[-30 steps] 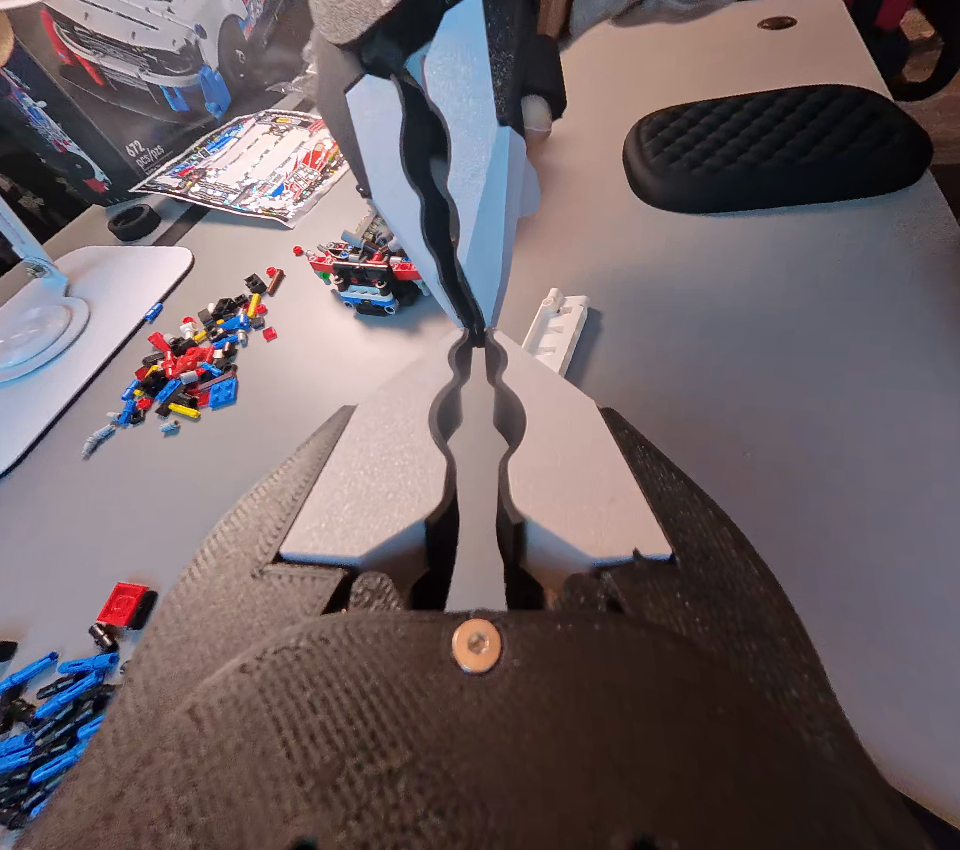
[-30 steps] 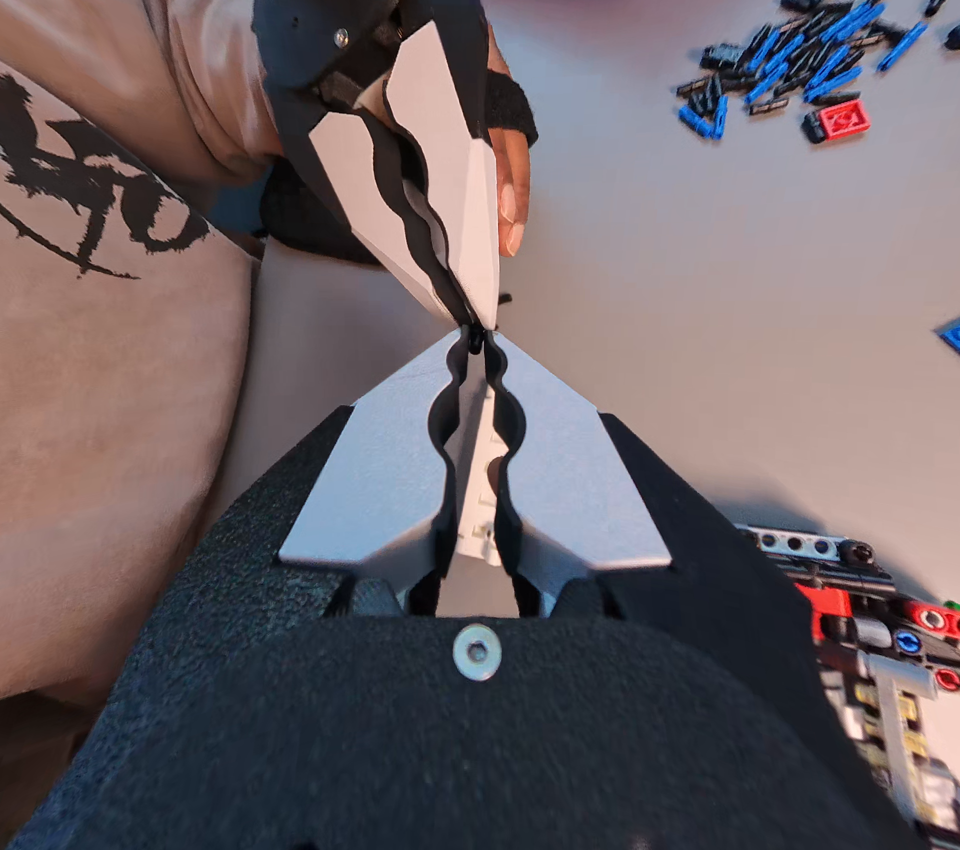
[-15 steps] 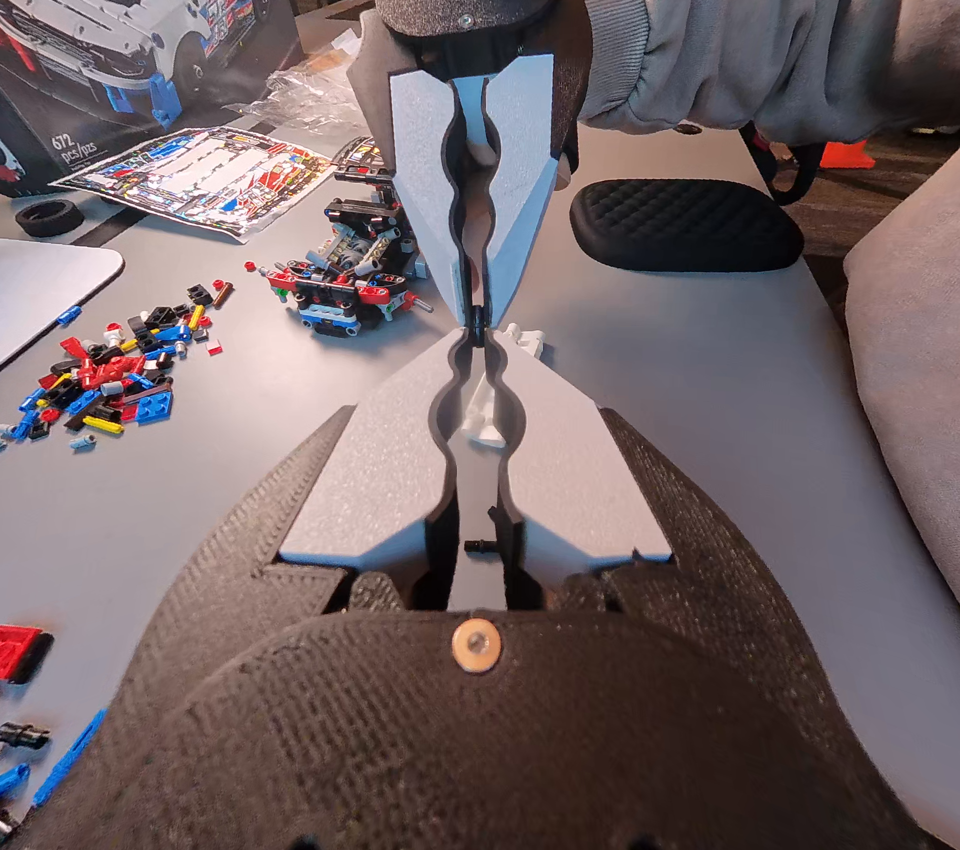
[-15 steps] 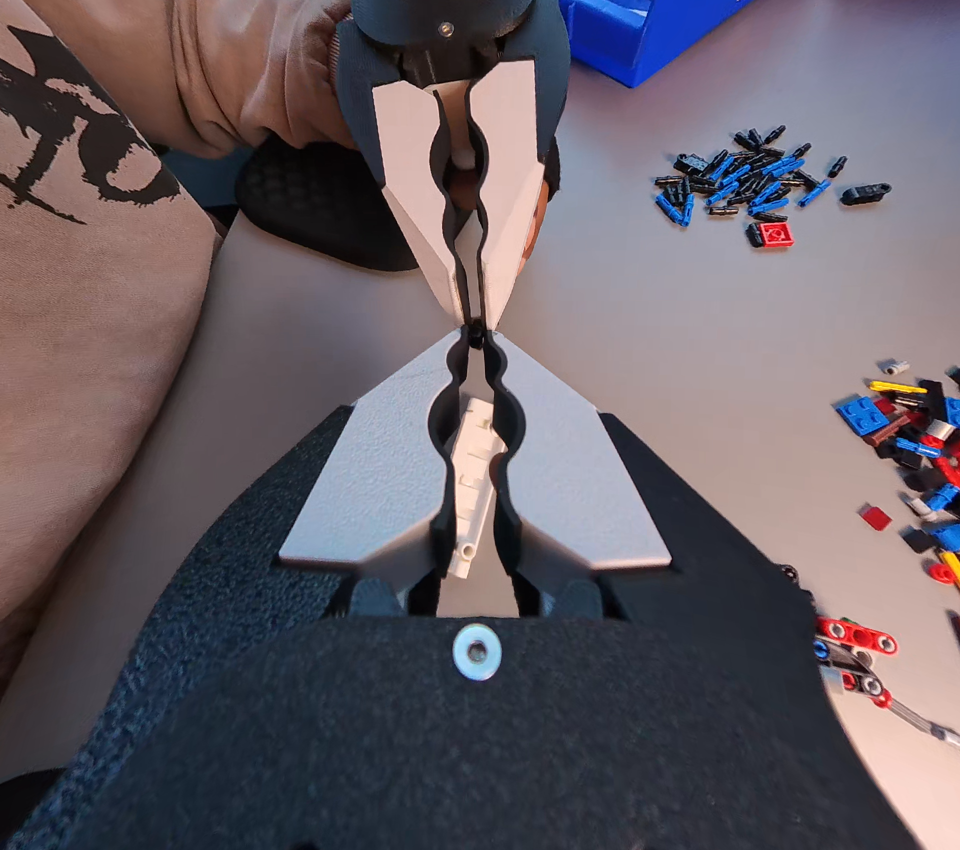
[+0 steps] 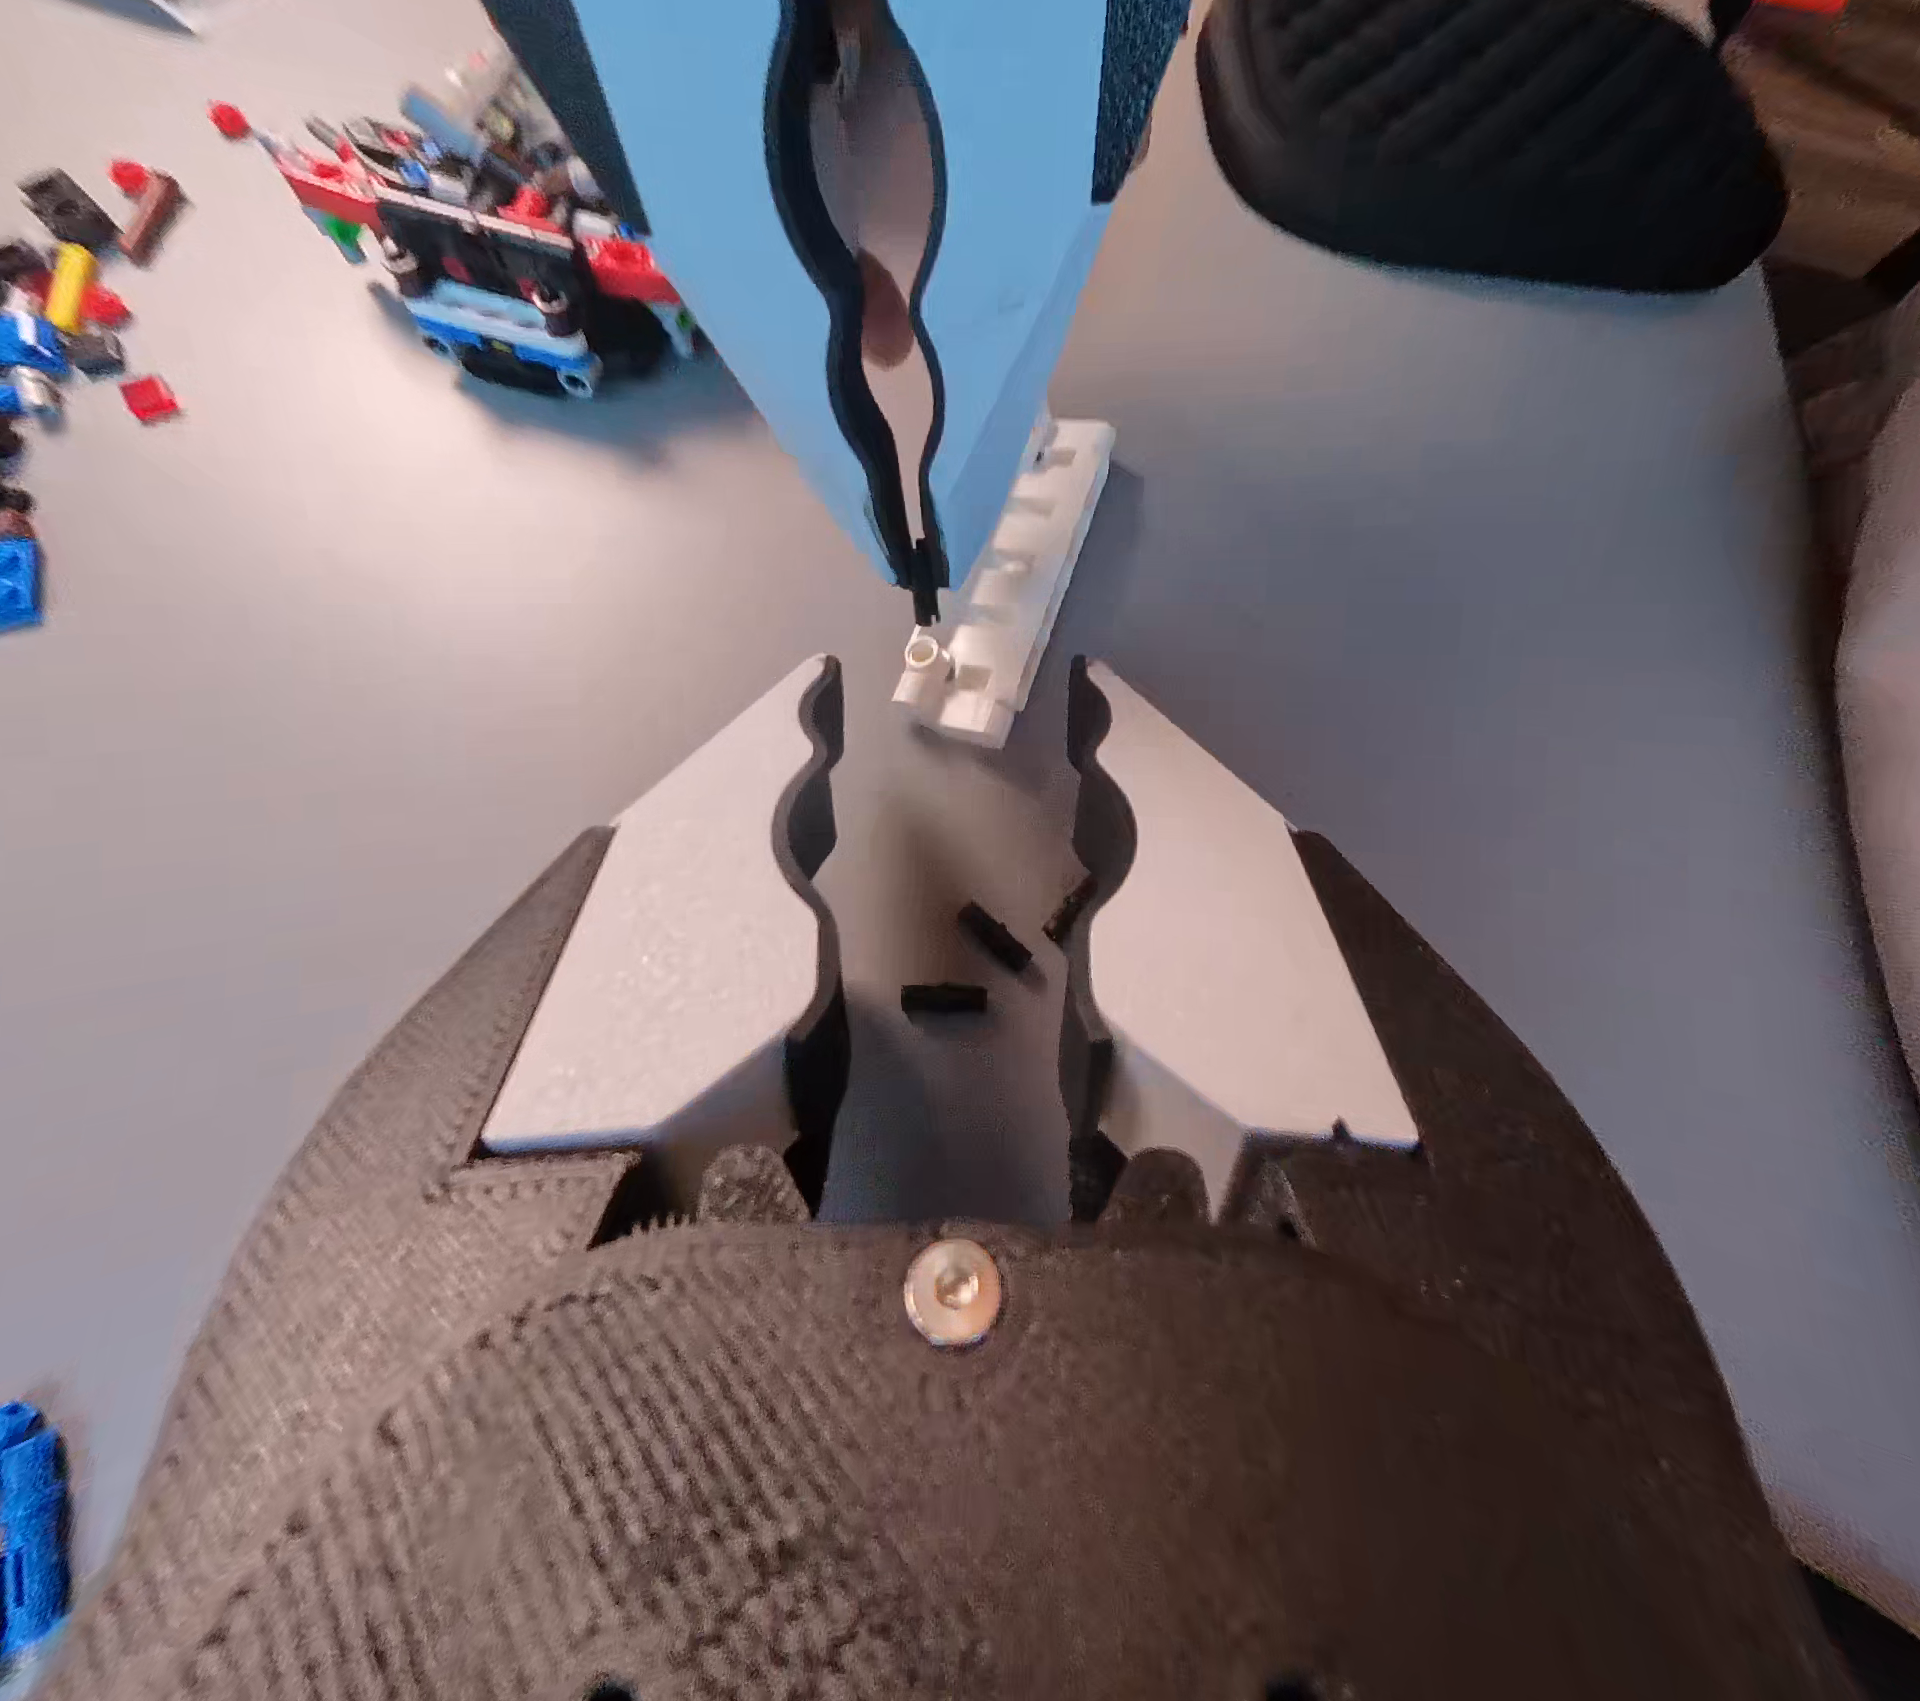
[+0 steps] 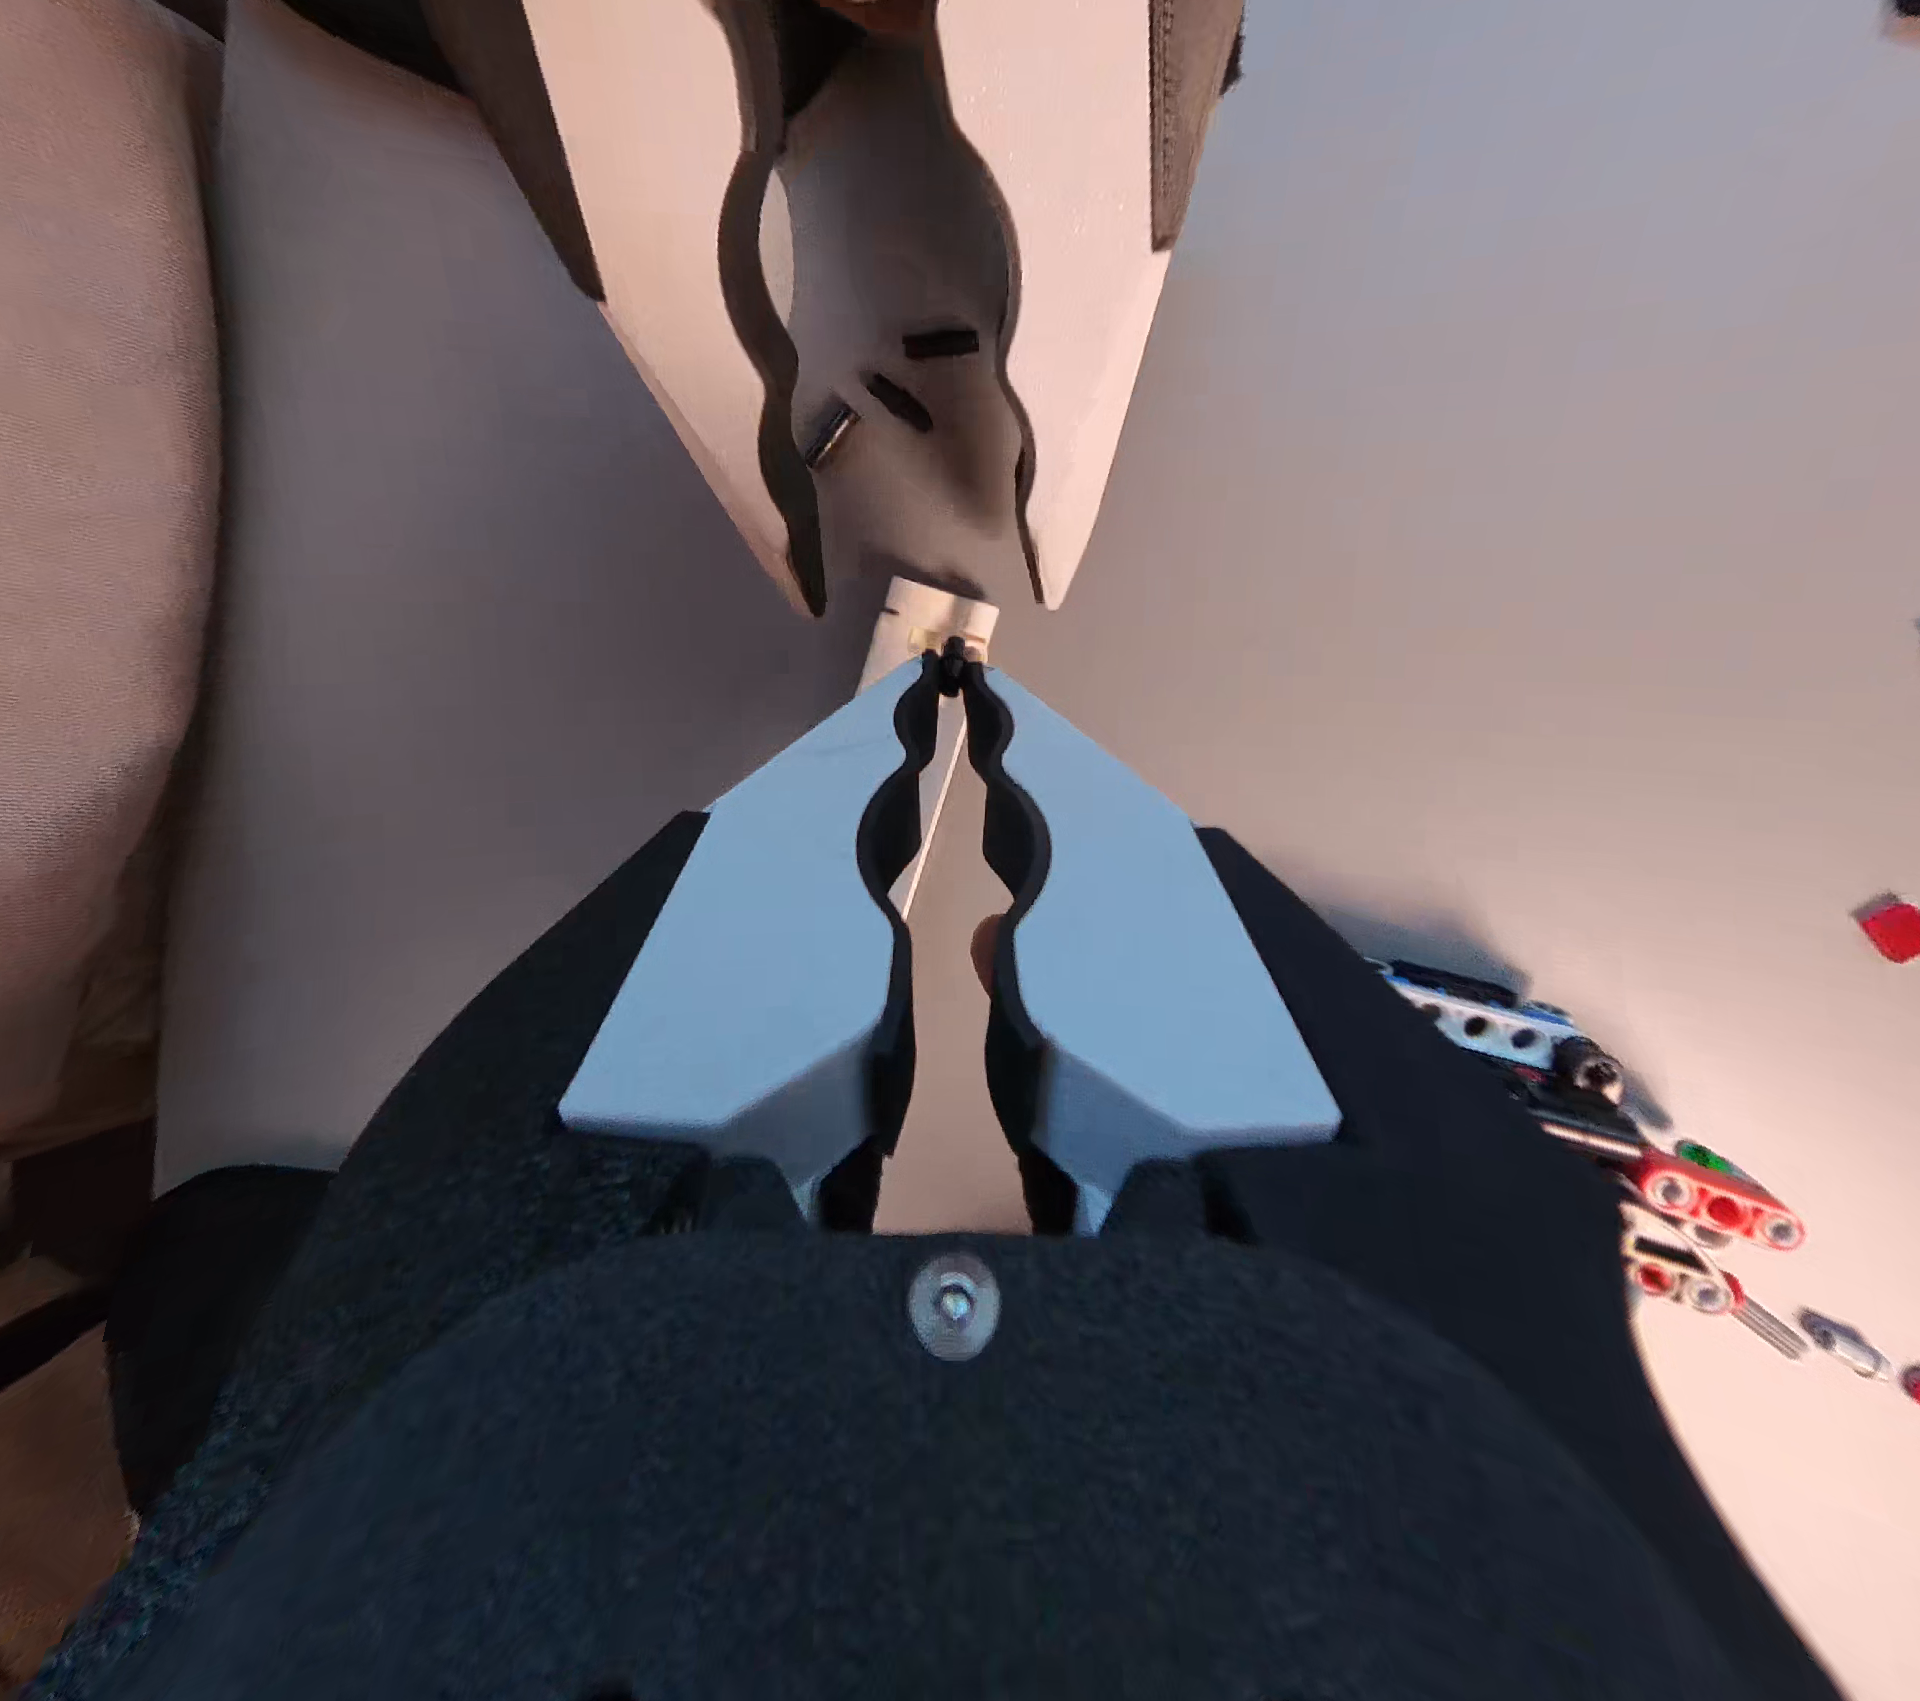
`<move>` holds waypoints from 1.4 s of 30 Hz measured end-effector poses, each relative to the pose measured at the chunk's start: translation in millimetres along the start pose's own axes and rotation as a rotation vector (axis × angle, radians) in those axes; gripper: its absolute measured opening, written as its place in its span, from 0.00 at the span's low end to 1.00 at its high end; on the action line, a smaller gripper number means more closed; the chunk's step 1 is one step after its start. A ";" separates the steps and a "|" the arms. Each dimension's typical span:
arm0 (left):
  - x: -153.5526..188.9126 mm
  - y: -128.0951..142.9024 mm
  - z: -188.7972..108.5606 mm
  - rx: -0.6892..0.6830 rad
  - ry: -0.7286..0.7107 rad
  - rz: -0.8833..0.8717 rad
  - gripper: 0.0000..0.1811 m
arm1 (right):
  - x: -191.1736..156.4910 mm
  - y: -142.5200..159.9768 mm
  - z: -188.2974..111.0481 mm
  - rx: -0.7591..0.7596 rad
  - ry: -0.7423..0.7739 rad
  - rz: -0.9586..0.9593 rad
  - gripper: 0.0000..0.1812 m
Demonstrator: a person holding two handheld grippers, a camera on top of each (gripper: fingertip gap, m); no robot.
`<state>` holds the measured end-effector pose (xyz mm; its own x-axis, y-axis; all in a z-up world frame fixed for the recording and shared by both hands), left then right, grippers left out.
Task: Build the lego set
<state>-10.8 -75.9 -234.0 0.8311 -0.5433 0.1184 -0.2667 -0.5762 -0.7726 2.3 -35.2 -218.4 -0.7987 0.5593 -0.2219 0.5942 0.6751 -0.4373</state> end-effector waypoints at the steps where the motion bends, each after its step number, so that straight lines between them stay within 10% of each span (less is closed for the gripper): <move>1: -0.7 4.1 4.2 -0.040 0.002 0.003 0.23 | 1.4 0.6 3.0 -0.017 -0.007 0.007 0.01; 42: 17.7 7.4 16.7 -0.102 -0.179 0.319 0.04 | 5.2 3.1 22.5 -0.397 -0.126 0.212 0.01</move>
<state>10.0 -79.6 -248.1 0.7685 -0.5949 -0.2356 -0.5650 -0.4581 -0.6863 -2.2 -41.0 -240.5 -0.6462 0.6586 -0.3855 0.7163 0.6978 -0.0086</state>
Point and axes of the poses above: each gripper's, where its closed fingertips meet, z out along the fingers, y out of its underside, x = y × z across the jaws, the point moved 3 cm from there along -z, back along the fingers, and after that the axes turned 2 degrees about -x, right-handed, at the moved point
